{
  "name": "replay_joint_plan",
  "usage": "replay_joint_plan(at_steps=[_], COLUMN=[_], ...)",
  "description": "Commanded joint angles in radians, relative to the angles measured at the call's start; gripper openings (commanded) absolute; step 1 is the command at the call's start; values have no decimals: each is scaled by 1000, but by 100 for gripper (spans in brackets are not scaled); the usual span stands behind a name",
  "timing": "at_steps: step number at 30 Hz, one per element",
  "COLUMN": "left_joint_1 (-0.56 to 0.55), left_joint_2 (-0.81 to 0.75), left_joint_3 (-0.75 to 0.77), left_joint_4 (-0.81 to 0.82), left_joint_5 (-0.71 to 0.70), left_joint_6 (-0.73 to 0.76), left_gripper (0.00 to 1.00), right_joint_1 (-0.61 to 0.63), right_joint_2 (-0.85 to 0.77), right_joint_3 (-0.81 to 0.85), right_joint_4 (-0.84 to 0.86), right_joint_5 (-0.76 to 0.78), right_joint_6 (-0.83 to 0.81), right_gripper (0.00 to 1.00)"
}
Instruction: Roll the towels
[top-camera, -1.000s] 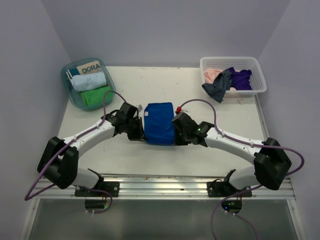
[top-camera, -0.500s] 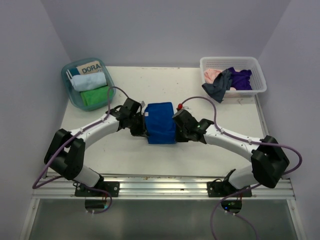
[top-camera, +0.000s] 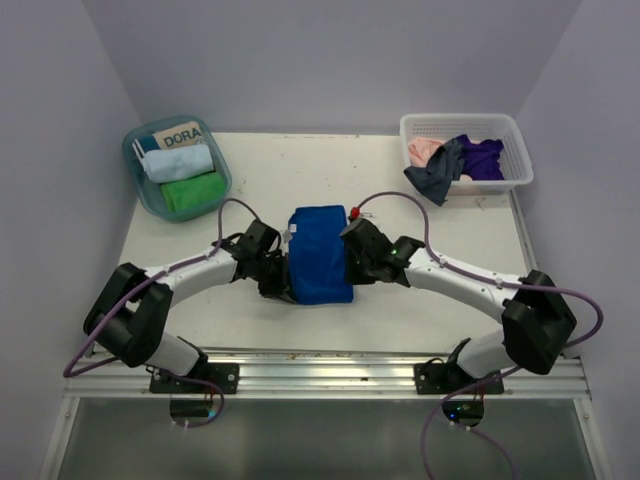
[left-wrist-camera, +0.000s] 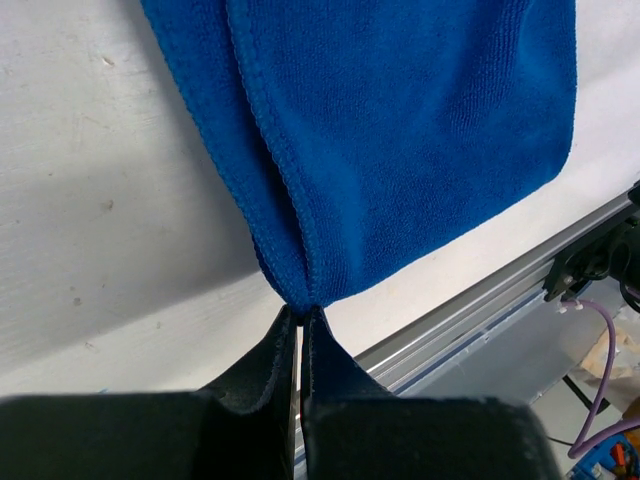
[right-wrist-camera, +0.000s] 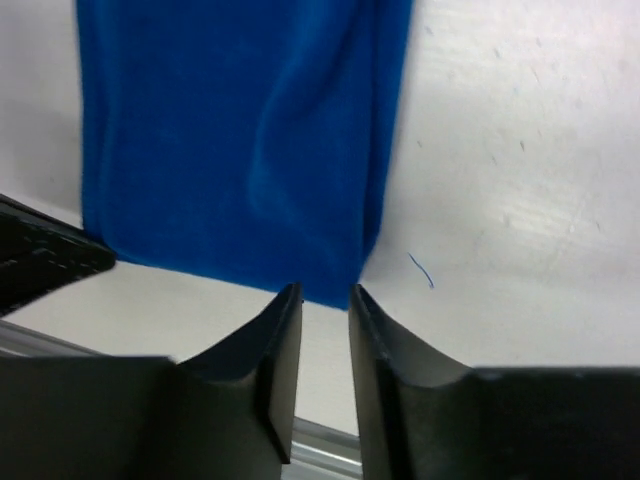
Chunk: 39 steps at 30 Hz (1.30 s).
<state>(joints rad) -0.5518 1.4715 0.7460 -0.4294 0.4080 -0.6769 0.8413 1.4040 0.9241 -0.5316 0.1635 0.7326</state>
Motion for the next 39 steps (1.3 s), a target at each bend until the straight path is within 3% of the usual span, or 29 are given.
replay_joint_plan(at_steps=[1,7,16,23,27,35,39], left_joint_1=[-5,-5,-5,-5,-5,-5,-7], left_joint_2=[7,9,-2,-16,-13,-4,3], left_joint_3=[0,3,6,9,12,26,35], left_joint_4=[54,55,41,34,40,38,35], left_joint_5=[20,12,6,-6,-3,-3,-1], left_joint_6=[10,7,8,8,4,2,0], left_gripper=[0,0,0,0,0,0,0], right_joint_1=[1,2,-22,-22,-22,-21,-21], right_joint_2=[85,246,418,239,143,53,62], right_joint_3=[110,206,234,167,104,-31,-62], right_joint_4=[57,102,44,53,42,65,85], right_joint_5=[-8,-81,11,-1,-5,-73,-91], right_joint_6=[-27,-45,-45,-38,-22,10,30], right_gripper=[24,7,0,0,3,32,36])
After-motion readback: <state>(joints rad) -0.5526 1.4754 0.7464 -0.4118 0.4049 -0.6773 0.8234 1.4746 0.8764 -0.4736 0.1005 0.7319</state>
